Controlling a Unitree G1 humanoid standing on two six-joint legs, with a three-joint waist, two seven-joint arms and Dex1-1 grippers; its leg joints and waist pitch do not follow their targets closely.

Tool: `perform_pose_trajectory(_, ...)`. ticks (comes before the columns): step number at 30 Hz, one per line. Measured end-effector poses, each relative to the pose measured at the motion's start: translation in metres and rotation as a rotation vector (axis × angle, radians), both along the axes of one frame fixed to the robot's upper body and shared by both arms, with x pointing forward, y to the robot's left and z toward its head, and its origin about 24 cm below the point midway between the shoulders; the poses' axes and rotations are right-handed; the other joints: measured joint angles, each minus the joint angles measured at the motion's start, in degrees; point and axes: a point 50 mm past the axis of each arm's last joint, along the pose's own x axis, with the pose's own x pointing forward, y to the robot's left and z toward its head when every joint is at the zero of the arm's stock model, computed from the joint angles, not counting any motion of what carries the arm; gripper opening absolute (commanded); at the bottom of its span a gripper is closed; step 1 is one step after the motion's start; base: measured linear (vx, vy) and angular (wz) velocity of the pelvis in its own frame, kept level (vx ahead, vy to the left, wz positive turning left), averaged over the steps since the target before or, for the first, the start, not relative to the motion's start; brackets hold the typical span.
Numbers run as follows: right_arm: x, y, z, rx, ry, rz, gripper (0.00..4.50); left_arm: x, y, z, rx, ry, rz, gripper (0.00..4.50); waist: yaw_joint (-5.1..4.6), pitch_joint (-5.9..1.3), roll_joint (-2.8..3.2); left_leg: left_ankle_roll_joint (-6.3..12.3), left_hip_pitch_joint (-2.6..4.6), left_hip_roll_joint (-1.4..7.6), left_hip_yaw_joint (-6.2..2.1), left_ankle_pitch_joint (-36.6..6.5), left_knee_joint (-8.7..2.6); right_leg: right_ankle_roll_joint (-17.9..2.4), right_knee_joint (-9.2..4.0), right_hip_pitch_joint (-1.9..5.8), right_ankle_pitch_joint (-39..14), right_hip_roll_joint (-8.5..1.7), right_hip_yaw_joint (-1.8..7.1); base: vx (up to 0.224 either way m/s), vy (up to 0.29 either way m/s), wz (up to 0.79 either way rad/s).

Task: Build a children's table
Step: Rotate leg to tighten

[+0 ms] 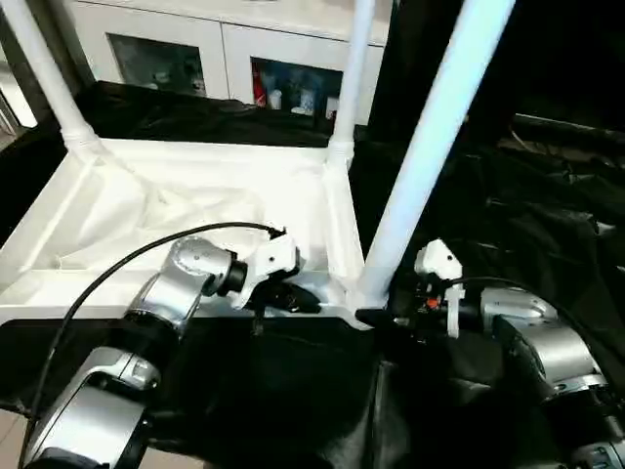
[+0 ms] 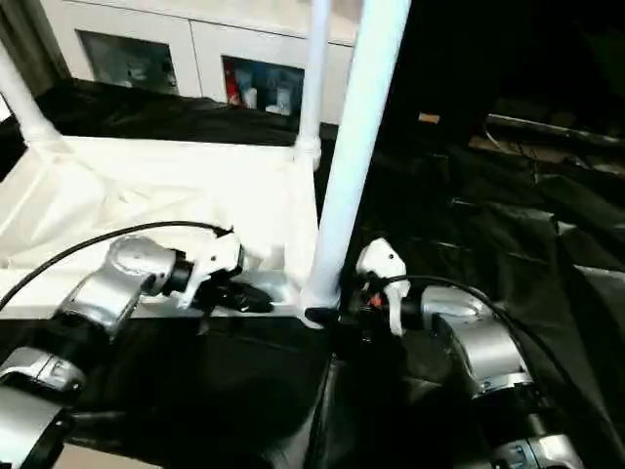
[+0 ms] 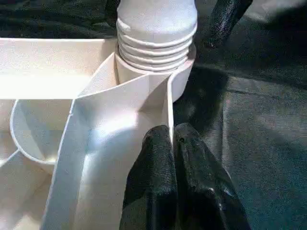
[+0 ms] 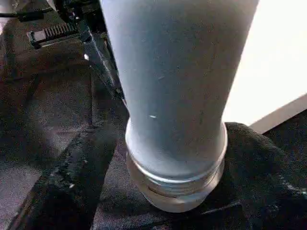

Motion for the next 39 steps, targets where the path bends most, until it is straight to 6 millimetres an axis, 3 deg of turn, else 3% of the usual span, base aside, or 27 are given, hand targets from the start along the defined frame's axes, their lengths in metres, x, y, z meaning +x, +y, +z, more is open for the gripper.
perform_pose_trajectory(11,-0.001,0.001,-0.006,0.021,0.005,-0.084,2.79,0.002,-0.004,-0.002,0.003,-0.045,0.030,0.00,0.16,-0.01,0.03,0.00,0.15,-0.01,0.00,0.00,0.01,0.00,0.02,0.16,0.00,-0.01,0.00,0.000,0.000,0.00)
perform_pose_trajectory(14,0.004,0.004,-0.010,0.027,-0.004,-0.192,2.73,0.008,-0.010,-0.004,0.001,-0.069,0.101,0.00,0.14,-0.02,0.04,-0.01,0.25,-0.06,0.00,0.00,0.01,-0.01,-0.01,0.25,0.01,-0.04,0.06,0.000,0.000,0.00)
perform_pose_trajectory(17,0.015,0.010,-0.016,0.053,-0.013,-0.406,2.72,0.016,-0.022,-0.007,-0.006,-0.093,0.226,0.00,-0.22,-0.03,0.06,-0.05,0.29,-0.08,0.00,0.03,0.03,0.10,-0.04,0.23,-0.04,-0.06,0.09,0.000,0.000,0.00)
perform_pose_trajectory(21,0.025,0.016,-0.020,0.078,0.005,-0.629,2.72,0.022,-0.046,-0.010,-0.008,-0.107,0.328,0.00,-0.35,-0.07,0.13,-0.05,0.30,-0.15,-0.01,0.03,0.05,0.12,-0.14,0.23,-0.06,-0.10,0.13,0.000,0.000,0.00)
perform_pose_trajectory(26,0.035,0.024,-0.020,0.098,0.019,-0.793,2.71,0.024,-0.062,-0.012,-0.012,-0.113,0.401,0.00,-0.32,-0.21,0.40,-0.05,0.31,-0.16,-0.02,0.03,0.04,0.16,-0.14,0.24,-0.03,-0.10,0.12,0.000,0.000,0.00)
perform_pose_trajectory(28,0.037,0.025,-0.019,0.088,0.008,-0.800,2.71,0.024,-0.063,-0.013,-0.010,-0.115,0.403,0.00,-0.33,-0.24,0.45,-0.05,0.29,-0.16,-0.02,0.03,0.02,0.17,-0.14,0.24,-0.02,-0.10,0.13,0.000,0.000,0.00)
perform_pose_trajectory(30,0.037,0.026,-0.019,0.081,-0.011,-0.793,3.26,0.024,-0.063,-0.012,-0.011,-0.116,0.401,0.00,-0.32,-0.24,0.45,-0.05,0.28,-0.16,-0.02,0.03,0.01,0.19,-0.14,0.23,0.00,-0.10,0.12,0.000,0.000,0.00)
perform_pose_trajectory(36,0.036,0.025,-0.018,0.083,-0.019,-0.750,3.68,0.024,-0.061,-0.011,-0.013,-0.124,0.381,0.00,-0.29,-0.19,0.55,-0.05,0.26,-0.15,-0.02,0.03,-0.08,0.21,-0.14,0.20,0.01,-0.10,0.07,0.000,0.000,0.00)
perform_pose_trajectory(39,0.026,0.009,-0.014,0.004,-0.053,-0.530,3.68,0.022,-0.047,-0.007,0.000,-0.123,0.291,0.00,-0.18,-0.12,0.63,-0.05,0.23,-0.13,-0.03,0.03,-0.13,0.24,-0.14,0.17,0.02,-0.10,0.04,0.000,0.000,0.00)
